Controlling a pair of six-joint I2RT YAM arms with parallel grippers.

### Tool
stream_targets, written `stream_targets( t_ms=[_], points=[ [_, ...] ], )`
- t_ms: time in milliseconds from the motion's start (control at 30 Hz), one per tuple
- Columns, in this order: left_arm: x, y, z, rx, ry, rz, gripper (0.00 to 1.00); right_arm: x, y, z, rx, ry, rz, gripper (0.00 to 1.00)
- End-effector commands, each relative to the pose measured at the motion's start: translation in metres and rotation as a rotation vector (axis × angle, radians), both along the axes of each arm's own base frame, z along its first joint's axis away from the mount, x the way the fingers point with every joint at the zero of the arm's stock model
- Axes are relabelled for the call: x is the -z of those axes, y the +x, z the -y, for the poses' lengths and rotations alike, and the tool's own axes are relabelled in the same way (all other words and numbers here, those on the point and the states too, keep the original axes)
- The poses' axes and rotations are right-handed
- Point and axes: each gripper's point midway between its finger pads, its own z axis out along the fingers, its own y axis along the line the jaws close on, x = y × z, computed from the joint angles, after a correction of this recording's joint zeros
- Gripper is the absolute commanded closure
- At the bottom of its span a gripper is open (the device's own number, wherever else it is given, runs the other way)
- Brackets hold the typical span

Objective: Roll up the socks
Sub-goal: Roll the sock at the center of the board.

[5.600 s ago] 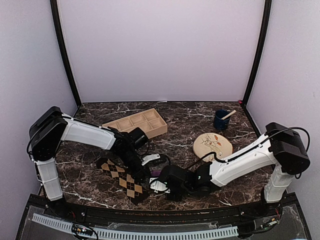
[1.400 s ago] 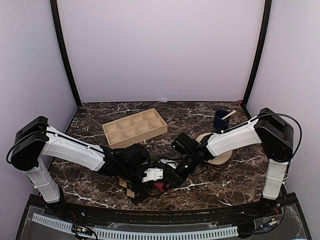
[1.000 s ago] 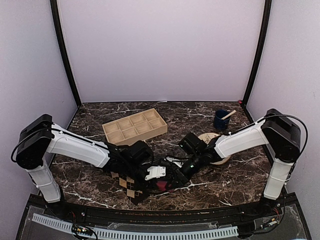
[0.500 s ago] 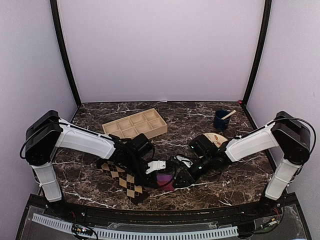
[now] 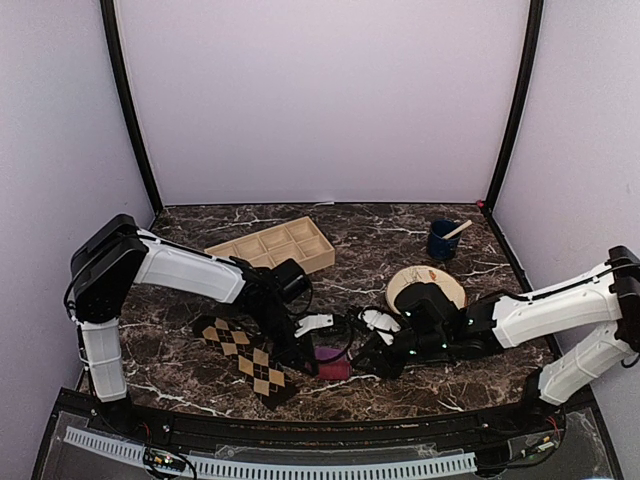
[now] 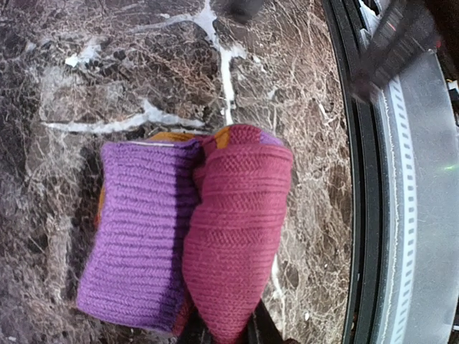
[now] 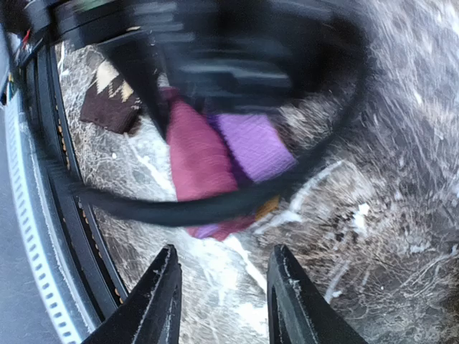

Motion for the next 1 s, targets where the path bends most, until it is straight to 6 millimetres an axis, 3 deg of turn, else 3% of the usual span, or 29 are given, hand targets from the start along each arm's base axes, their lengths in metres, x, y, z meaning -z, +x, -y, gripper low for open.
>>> stream_targets(
  t_ms=[0,200,367,700,967],
  points=[
    [0.029,-0.017,-0.026,-0.007,0.158,-0.123,1.0,-0.009,0.0,-0.002,-0.006,-0.066,0.254,0.62],
    [0.03,-0.016,-0.025,-0.012,0.165,-0.169,1.0,-0.018,-0.016,-0.014,-0.078,-0.12,0.445,0.6],
    [0.032,-0.017,-0.027,-0.013,0.171,-0.19,1.0,-0.007,-0.024,-0.026,-0.151,-0.207,0.521,0.59],
    [0.031,-0.018,-0.029,-0.014,0.171,-0.22,1.0,0.003,-0.021,-0.047,-0.227,-0.298,0.623,0.57],
    [0.03,-0.017,-0.028,-0.012,0.165,-0.232,1.0,0.025,-0.019,-0.05,-0.277,-0.367,0.642,0.57]
  ],
)
